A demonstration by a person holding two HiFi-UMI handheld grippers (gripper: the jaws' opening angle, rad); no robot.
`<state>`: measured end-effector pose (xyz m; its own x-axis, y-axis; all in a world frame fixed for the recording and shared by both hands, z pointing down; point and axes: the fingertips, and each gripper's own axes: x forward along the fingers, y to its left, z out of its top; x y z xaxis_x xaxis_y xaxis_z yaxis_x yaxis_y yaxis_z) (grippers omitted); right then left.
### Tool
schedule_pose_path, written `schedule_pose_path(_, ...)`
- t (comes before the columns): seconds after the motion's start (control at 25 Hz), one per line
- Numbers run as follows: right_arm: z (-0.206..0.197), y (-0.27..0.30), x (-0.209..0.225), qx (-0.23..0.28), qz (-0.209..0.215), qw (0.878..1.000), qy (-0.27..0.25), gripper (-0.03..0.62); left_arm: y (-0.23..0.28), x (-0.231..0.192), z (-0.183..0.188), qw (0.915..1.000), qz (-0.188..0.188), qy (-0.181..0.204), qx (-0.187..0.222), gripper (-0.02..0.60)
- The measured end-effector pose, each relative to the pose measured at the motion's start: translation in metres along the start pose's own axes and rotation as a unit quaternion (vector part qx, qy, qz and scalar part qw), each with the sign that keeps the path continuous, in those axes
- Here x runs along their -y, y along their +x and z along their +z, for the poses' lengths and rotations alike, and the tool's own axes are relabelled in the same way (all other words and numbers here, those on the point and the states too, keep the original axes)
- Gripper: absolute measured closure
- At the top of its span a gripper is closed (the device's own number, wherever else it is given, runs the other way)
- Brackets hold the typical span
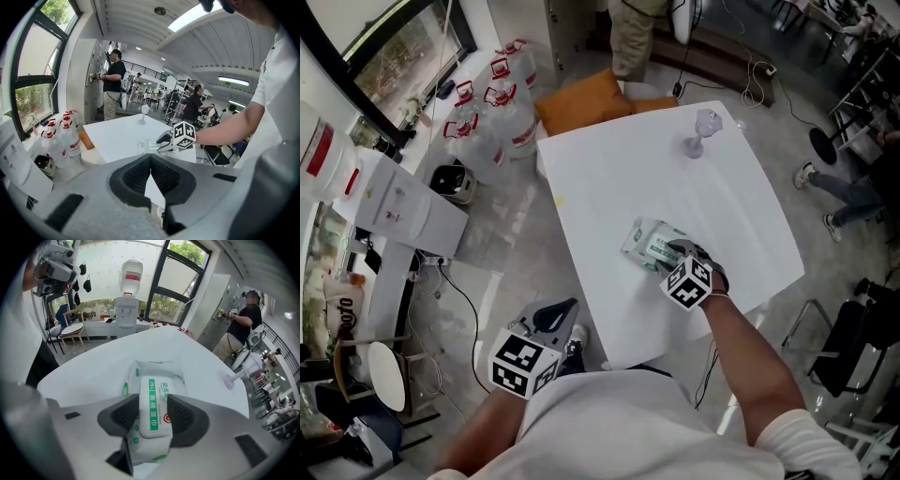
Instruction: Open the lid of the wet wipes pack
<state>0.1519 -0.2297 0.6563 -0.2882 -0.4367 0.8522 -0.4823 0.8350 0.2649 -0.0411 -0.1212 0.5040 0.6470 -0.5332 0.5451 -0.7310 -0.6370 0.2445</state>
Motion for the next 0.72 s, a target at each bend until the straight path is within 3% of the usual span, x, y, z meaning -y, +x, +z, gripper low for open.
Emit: schedule_pose_path(0.72,-0.0002,-0.0086,0.0025,0.016,0.12,0.988,0.098,0.494,0.0045,0.0016,0.0051,0.9999,-0.011,0.002,-0.001,0.581)
